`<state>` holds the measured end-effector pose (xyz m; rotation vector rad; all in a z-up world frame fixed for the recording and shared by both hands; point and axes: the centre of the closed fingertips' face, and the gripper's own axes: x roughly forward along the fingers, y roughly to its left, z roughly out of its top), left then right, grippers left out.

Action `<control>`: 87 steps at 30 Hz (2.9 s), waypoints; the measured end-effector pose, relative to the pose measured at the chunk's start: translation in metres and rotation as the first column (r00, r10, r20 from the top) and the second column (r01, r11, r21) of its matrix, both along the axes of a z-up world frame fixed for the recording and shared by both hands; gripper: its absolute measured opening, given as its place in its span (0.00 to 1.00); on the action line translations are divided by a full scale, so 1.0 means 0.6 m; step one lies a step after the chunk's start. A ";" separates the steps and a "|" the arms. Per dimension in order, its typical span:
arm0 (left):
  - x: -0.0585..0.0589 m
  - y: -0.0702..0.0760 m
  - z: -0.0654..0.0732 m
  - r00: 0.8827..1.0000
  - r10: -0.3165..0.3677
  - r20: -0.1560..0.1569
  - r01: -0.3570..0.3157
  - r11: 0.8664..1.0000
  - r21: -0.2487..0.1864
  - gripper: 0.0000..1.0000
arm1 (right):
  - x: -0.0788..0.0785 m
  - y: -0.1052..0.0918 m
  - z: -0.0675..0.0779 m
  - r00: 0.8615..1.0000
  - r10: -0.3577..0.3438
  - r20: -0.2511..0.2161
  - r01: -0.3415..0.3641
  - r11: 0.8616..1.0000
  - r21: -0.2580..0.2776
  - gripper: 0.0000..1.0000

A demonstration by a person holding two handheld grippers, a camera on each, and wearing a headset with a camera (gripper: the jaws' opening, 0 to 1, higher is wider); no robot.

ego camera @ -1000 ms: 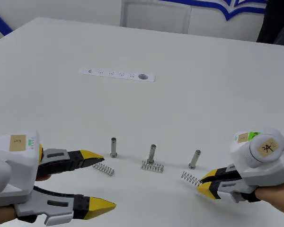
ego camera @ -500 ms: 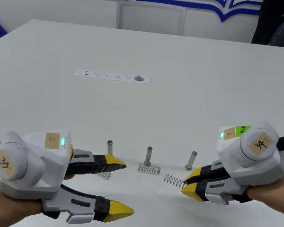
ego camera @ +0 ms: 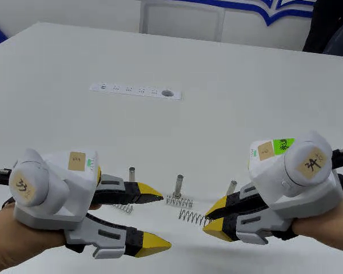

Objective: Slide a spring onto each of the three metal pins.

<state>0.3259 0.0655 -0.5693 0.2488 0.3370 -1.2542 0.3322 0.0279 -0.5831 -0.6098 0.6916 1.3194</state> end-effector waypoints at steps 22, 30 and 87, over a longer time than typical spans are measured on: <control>-0.022 -0.027 -0.001 0.993 -0.117 0.024 0.117 0.993 0.016 0.14 | -0.030 0.030 0.004 0.988 0.156 0.003 -0.156 0.988 -0.022 0.11; -0.030 -0.030 -0.010 0.989 -0.146 0.021 0.145 0.988 0.045 0.13 | -0.039 0.028 0.007 0.985 0.172 -0.012 -0.173 0.985 -0.024 0.11; -0.034 -0.038 -0.015 0.987 -0.159 0.034 0.156 0.986 0.066 0.11 | -0.053 0.078 0.049 0.972 0.234 0.016 -0.233 0.970 -0.072 0.12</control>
